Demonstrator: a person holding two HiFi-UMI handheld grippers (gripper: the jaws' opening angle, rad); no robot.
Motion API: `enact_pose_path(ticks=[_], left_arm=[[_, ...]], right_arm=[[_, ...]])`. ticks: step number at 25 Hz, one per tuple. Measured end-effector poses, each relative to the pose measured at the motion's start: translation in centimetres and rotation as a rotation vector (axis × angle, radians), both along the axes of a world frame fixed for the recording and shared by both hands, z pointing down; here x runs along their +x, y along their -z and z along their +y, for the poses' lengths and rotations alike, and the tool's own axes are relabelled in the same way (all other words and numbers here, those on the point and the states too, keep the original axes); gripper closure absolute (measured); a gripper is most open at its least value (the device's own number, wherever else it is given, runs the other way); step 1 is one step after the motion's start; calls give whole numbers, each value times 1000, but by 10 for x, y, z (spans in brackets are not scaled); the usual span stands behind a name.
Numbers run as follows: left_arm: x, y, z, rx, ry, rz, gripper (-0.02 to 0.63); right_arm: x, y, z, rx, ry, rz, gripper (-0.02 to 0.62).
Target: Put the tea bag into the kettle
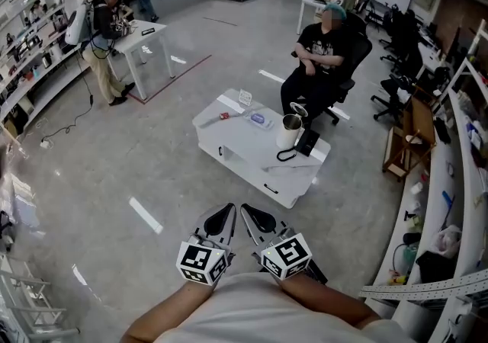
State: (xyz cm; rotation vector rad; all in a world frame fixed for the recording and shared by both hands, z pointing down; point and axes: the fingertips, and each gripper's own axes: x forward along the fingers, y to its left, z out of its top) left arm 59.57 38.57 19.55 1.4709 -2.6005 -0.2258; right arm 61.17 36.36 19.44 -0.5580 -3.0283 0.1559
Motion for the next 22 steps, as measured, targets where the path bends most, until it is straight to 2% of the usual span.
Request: enact_pose_path(ticks=[5, 11, 22], left_arm=[[-16, -9, -7, -8, 19, 8, 598], [-56, -13, -19, -17, 82, 16, 598], [-133, -9, -131, -12, 145, -6, 598]], right_arm=[[-19, -10, -8, -10, 16, 11, 586], [-59, -13, -26, -28, 66, 8, 586], [-138, -6, -138, -17, 125, 5, 586]])
